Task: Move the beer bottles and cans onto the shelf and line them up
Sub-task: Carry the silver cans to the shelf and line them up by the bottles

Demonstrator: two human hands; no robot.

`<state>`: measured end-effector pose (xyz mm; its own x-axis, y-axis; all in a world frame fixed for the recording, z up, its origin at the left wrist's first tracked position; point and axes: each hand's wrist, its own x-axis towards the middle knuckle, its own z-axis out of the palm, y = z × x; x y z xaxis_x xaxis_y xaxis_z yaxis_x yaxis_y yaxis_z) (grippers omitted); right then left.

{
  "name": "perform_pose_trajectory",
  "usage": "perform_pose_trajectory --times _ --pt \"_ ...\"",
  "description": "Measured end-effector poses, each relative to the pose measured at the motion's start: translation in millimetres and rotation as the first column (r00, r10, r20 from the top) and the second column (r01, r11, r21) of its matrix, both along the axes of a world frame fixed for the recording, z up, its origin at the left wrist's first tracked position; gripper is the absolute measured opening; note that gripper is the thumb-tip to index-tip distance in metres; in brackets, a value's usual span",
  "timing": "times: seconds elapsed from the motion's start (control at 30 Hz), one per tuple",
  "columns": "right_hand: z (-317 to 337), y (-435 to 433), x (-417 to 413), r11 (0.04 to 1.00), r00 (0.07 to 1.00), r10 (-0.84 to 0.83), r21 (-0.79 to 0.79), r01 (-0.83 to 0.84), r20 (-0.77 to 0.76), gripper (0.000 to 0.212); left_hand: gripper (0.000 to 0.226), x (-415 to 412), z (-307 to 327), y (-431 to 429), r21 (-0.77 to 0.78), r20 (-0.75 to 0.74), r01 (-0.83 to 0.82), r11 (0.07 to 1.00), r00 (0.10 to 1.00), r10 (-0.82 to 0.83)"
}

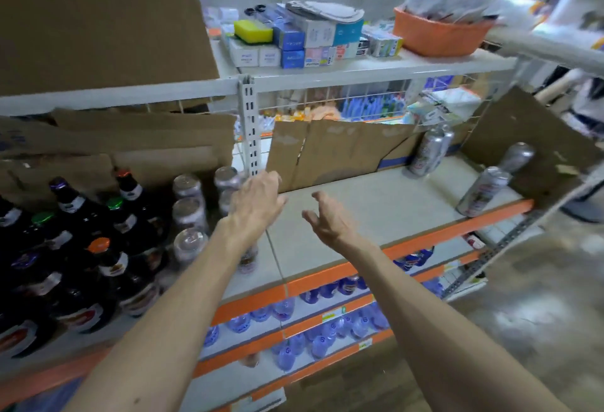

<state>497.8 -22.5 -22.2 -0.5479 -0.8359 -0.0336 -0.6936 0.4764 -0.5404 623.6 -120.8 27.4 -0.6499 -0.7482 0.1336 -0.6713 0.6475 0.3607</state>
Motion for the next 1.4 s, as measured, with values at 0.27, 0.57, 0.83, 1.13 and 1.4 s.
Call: perform_pose_trajectory --times 0.27,0.57,0.83,1.13,1.4 --pt "22.9 208.5 -179.2 0.830 0.832 -0.554 -0.056 0.554 0.015 0.035 0.045 -199.3 -17.2 124.7 0.130 0.134 0.378 0.917 0.909 -0.394" --pt "22.0 317.2 -305.3 0.762 0.764 -0.642 -0.052 0.645 0.066 0.012 0.045 -357.2 -35.8 188.9 0.228 0.103 0.445 0.866 0.873 -0.476" --pt "7.0 255.0 -374.7 0.842 0.840 -0.533 -0.031 0.538 0.097 0.044 0.045 -410.2 -42.0 135.8 0.162 0.138 0.363 0.918 0.912 -0.385" --pt "-11.3 186.4 -465.4 0.887 0.886 -0.462 -0.006 0.463 0.019 0.063 0.031 -505.2 -59.0 52.9 0.195 0.096 0.281 0.940 0.948 -0.304" --pt "-34.6 152.7 -511.2 0.912 0.913 -0.407 0.041 0.407 -0.006 0.067 0.037 -599.0 -76.3 10.3 0.228 0.034 0.241 0.943 0.966 -0.255"
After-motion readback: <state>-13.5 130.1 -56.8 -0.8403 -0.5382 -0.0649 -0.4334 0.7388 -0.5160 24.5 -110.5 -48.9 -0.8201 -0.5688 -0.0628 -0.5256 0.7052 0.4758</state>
